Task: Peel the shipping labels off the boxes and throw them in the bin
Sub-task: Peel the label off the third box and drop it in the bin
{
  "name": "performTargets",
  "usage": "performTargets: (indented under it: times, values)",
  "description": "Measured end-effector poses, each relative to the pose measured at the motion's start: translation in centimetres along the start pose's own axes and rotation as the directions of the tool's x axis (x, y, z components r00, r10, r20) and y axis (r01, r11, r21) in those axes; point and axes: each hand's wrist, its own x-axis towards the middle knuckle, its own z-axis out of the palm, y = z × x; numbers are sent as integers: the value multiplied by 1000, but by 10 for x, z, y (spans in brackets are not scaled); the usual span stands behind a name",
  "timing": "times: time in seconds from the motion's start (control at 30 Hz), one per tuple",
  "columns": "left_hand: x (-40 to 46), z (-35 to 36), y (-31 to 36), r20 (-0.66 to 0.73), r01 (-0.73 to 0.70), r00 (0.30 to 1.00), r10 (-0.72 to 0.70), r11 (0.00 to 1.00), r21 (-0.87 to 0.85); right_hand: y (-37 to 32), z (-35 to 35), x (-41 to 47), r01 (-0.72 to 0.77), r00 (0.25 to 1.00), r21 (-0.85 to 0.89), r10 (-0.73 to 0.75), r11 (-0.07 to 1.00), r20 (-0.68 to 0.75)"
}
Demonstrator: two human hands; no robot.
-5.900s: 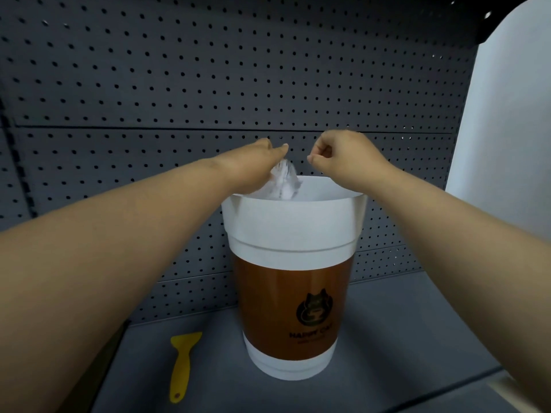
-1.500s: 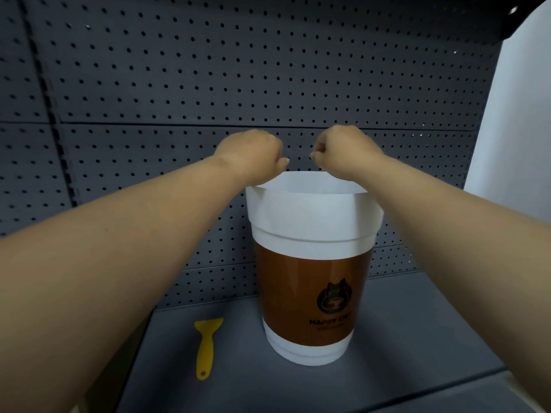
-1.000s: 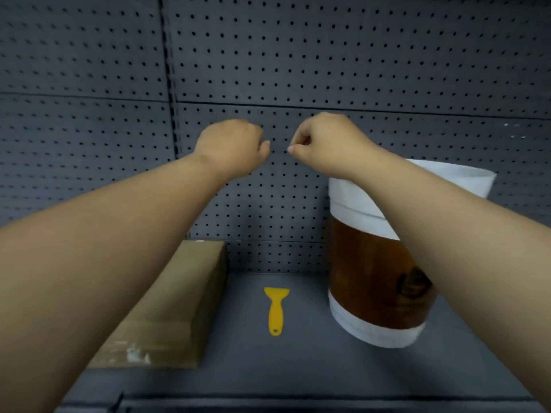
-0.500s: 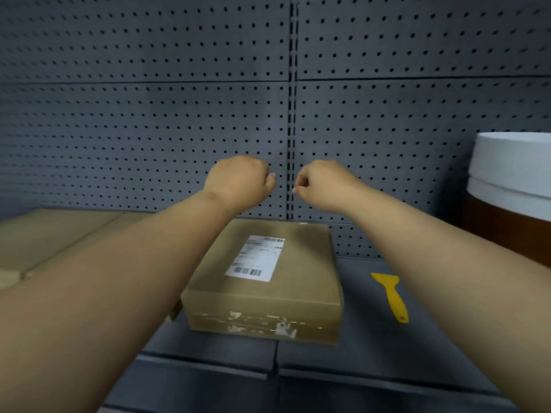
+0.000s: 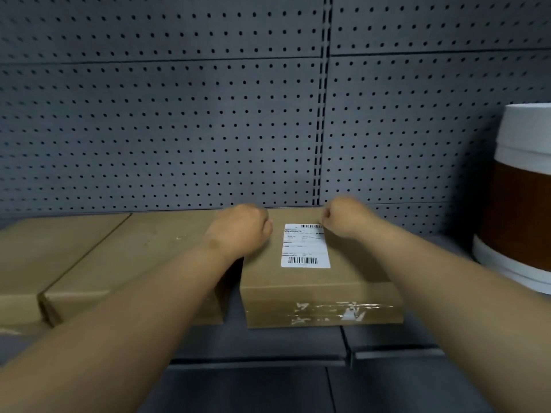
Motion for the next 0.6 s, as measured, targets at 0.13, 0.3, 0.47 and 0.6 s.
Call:
performTargets:
  times: [0.13, 0.3, 0.47, 0.6]
  values:
    - [-4, 18, -3, 75, -70, 995, 72, 997, -28, 5, 13, 0, -28, 999, 9, 29, 1000, -16]
    - [-2, 29, -1, 139, -95, 985, 103, 993, -65, 9, 25, 5, -46, 996, 42, 49, 998, -73]
    - [-2, 35, 1, 107, -75, 991, 84, 993, -87, 15, 30, 11, -36, 994, 72, 44, 997, -101]
    - [-5, 39, 2, 82, -59, 994, 69, 991, -116, 14, 30, 12, -32, 993, 66, 40, 997, -113]
